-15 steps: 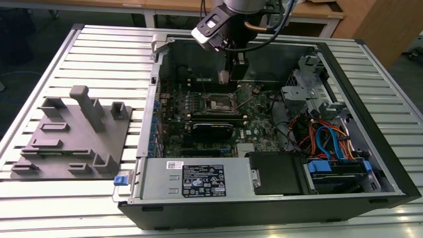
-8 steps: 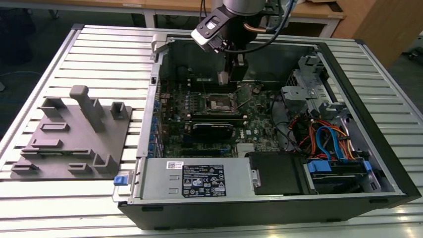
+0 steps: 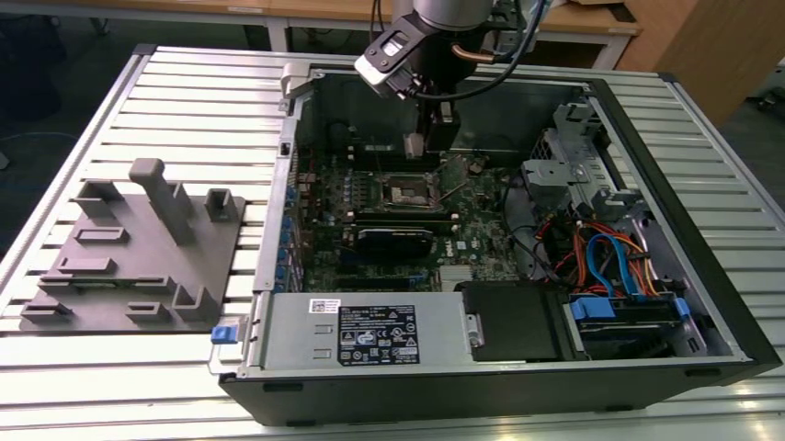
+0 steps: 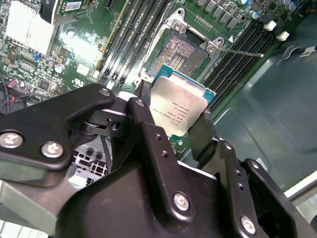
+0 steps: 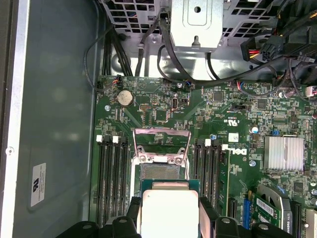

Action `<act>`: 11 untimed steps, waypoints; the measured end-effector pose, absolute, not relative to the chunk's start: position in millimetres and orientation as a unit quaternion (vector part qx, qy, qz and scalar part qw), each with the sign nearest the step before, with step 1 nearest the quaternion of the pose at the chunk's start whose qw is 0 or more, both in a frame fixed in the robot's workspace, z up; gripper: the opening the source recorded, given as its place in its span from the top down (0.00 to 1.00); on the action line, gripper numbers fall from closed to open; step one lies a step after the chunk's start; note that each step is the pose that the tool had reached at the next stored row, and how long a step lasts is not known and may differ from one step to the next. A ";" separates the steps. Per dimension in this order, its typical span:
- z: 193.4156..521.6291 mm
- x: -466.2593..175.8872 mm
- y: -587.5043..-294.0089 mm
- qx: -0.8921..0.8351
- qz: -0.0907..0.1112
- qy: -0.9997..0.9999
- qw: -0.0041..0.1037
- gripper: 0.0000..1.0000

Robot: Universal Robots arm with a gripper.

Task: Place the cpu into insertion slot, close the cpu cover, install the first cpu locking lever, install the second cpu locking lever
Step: 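Place the cpu into insertion slot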

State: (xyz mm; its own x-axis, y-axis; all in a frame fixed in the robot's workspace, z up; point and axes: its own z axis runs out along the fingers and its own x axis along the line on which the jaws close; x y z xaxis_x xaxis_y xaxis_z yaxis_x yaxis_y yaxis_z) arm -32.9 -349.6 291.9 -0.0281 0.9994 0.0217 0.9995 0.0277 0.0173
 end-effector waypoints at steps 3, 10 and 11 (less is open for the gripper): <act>291.7 -32.9 -349.6 -0.697 -0.014 -0.717 0.002 0.46; 286.4 -32.9 -349.6 -0.697 -0.014 -0.717 0.002 0.46; 285.2 -32.9 -349.6 -0.697 -0.014 -0.717 0.002 0.46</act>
State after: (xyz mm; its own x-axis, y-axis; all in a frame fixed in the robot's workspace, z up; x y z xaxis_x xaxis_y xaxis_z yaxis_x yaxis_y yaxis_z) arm -32.9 -349.6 285.2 -0.0281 0.9994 0.0217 0.9995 0.0278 0.0172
